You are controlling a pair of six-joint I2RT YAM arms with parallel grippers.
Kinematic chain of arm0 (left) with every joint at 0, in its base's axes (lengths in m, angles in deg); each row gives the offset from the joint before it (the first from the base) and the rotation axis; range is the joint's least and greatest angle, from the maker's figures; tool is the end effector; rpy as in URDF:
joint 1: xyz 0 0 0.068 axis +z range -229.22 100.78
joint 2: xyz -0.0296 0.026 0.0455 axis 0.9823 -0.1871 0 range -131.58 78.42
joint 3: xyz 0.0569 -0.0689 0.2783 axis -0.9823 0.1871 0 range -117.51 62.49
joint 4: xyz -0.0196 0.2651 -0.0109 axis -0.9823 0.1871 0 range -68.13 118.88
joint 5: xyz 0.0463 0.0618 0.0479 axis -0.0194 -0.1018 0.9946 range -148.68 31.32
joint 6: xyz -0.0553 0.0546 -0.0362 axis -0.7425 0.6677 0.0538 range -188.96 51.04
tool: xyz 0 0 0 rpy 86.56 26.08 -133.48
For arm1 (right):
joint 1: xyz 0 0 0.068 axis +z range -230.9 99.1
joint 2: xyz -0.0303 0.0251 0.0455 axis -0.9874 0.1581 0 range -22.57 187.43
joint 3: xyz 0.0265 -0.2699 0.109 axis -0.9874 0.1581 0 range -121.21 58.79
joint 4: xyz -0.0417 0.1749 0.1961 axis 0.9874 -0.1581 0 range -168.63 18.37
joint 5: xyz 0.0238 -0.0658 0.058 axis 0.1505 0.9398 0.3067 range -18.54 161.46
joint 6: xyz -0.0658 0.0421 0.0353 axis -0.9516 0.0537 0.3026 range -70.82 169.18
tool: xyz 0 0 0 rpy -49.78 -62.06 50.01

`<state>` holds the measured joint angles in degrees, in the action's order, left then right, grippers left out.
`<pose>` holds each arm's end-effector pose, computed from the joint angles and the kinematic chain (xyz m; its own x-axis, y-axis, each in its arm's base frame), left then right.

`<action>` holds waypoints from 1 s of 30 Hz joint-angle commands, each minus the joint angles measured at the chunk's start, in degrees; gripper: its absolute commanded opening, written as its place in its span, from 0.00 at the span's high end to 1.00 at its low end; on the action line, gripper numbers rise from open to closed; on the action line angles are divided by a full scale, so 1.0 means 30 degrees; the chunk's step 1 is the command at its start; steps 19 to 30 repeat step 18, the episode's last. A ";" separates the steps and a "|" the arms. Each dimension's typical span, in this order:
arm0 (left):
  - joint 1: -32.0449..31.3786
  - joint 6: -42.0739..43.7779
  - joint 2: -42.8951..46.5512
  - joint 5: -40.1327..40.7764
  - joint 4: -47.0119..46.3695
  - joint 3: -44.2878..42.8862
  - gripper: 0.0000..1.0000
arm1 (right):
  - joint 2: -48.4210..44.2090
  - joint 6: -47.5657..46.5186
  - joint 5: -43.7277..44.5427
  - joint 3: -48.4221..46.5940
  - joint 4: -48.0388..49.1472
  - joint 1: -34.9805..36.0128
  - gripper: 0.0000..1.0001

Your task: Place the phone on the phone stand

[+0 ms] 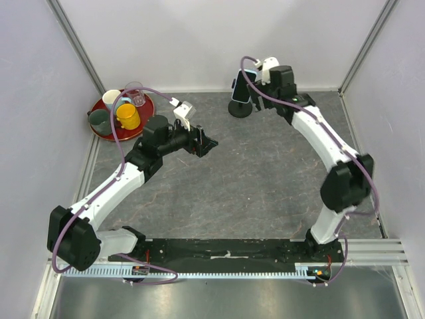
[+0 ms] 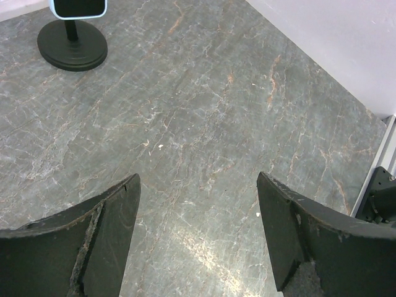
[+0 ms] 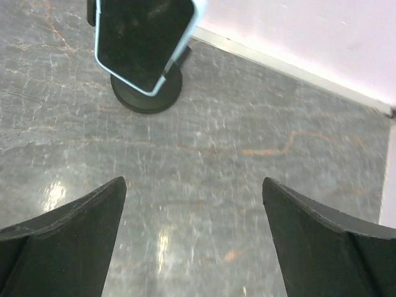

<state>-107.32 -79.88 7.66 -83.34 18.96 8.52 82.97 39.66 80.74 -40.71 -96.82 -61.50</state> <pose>0.2687 -0.1792 0.3327 -0.3563 -0.0048 -0.9343 0.7311 0.6213 -0.2820 0.4548 0.1472 0.3436 -0.4494 -0.3314 -0.8296 -0.2760 0.9347 -0.2239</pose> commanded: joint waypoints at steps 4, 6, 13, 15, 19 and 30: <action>-0.0009 -0.0726 0.0940 -0.0539 -0.0580 -0.0055 0.18 | -0.7773 0.4224 0.3643 0.5064 -0.2118 0.0038 0.02; -0.0009 -0.0726 0.1175 -0.0509 -0.0609 -0.0026 0.18 | -0.9098 0.4870 0.3588 0.5743 -0.3023 0.0038 0.02; -0.0068 -0.0376 0.2287 0.0309 -0.0697 0.0208 0.18 | -1.6502 0.5985 0.2680 0.6392 -0.2914 0.0067 0.02; -0.0301 0.0179 0.2726 0.0836 -0.0552 0.0238 0.18 | -1.7567 0.6015 0.3058 0.5750 -0.2824 0.0038 0.02; -0.0624 0.0126 0.3868 0.1980 -0.0142 -0.0024 0.18 | -1.9091 0.5373 0.3498 0.4080 -0.2533 0.0067 0.02; -0.0624 0.0126 0.3868 0.1980 -0.0142 -0.0024 0.18 | -1.9091 0.5373 0.3498 0.4080 -0.2533 0.0067 0.02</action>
